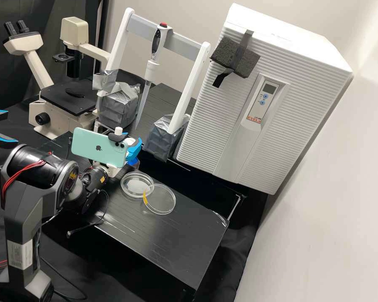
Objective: Close the bottle
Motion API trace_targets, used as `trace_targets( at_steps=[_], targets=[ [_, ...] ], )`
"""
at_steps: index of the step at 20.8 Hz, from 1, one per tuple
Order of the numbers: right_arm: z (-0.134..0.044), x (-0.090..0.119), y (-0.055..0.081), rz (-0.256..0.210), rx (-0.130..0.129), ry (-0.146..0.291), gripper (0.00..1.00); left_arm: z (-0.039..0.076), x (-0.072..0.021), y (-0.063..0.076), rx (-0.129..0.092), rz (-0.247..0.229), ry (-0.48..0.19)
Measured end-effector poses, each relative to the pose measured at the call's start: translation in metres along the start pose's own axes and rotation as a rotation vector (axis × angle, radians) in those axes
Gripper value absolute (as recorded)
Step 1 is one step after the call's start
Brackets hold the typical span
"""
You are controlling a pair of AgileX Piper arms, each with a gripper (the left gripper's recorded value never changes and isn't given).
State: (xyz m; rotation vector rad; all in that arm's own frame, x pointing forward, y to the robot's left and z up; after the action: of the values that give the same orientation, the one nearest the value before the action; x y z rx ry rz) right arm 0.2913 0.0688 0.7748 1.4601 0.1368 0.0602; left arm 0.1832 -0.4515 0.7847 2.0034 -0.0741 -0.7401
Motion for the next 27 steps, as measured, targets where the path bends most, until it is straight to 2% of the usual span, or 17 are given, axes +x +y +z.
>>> trace_targets(
  at_steps=[16, 17, 27],
  targets=[
    [0.002, -0.008, -0.001, -0.011, -0.001, -0.009, 0.00, 0.001, 0.0007, 0.000, 0.000, -0.002, -0.007],
    [0.002, -0.008, -0.001, -0.011, -0.001, -0.009, 1.00, 0.001, 0.0007, 0.000, 0.000, -0.002, -0.007],
    [0.000, -0.010, -0.002, -0.014, 0.003, -0.006, 1.00, 0.001, 0.0007, 0.000, 0.000, -0.002, -0.007]
  ],
)
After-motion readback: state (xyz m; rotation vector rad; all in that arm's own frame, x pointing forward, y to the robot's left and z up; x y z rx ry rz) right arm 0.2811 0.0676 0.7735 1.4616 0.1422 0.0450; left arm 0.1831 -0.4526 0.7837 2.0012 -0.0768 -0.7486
